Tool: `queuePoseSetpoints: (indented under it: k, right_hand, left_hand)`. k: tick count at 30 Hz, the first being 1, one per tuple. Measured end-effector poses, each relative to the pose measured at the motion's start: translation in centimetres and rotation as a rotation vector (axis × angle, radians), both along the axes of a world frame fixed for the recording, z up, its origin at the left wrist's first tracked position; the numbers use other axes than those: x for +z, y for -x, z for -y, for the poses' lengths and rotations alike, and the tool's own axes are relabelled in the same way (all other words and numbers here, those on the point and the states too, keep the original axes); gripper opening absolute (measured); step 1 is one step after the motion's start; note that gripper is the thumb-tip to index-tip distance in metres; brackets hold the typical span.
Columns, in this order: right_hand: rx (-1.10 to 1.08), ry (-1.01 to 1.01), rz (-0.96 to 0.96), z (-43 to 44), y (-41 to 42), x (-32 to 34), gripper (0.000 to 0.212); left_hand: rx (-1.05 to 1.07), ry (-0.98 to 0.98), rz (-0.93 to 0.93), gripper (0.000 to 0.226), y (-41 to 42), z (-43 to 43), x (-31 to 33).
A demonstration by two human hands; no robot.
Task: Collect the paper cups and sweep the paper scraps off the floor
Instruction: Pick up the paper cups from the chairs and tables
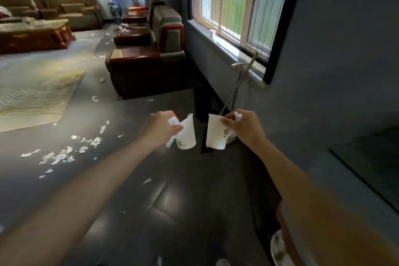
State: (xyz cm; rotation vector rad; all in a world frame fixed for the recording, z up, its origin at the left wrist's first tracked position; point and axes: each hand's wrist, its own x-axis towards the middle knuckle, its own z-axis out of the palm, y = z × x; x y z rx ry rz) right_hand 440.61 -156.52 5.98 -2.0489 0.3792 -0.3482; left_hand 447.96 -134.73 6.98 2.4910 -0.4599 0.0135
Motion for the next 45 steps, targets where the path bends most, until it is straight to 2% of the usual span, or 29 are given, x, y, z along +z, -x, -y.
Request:
queuePoseSetpoints:
  k: [4,7,18,26,35,45]
  right_hand:
    - [0.029,0.076,-0.011,3.6,-12.5,-2.0,0.01]
    - [0.051,0.043,-0.034,7.1,-22.9,-3.4,0.01]
    - [0.083,-0.013,-0.146,13.3,-51.7,-6.0,0.012]
    - [-0.131,-0.056,-0.223,16.4,-71.0,-11.1,0.01]
    - [-0.302,-0.127,-0.335,19.8,-86.5,-17.0,0.013]
    - [-0.428,-0.23,-0.434,26.9,-99.4,-27.3,0.011]
  left_hand:
    - [0.01,-0.063,-0.015,0.011,-12.4,3.8,-2.3]
    - [0.029,-0.063,-0.044,0.01,-22.2,7.2,-3.8]
    - [0.022,-0.106,-0.106,0.005,-51.4,13.9,-4.6]
    - [-0.108,-0.173,-0.152,0.006,-75.1,17.0,-8.7]
    - [-0.304,-0.307,-0.186,0.011,-95.7,23.1,-13.3]
    - [-0.473,-0.355,-0.244,0.014,-109.6,33.1,-24.2]
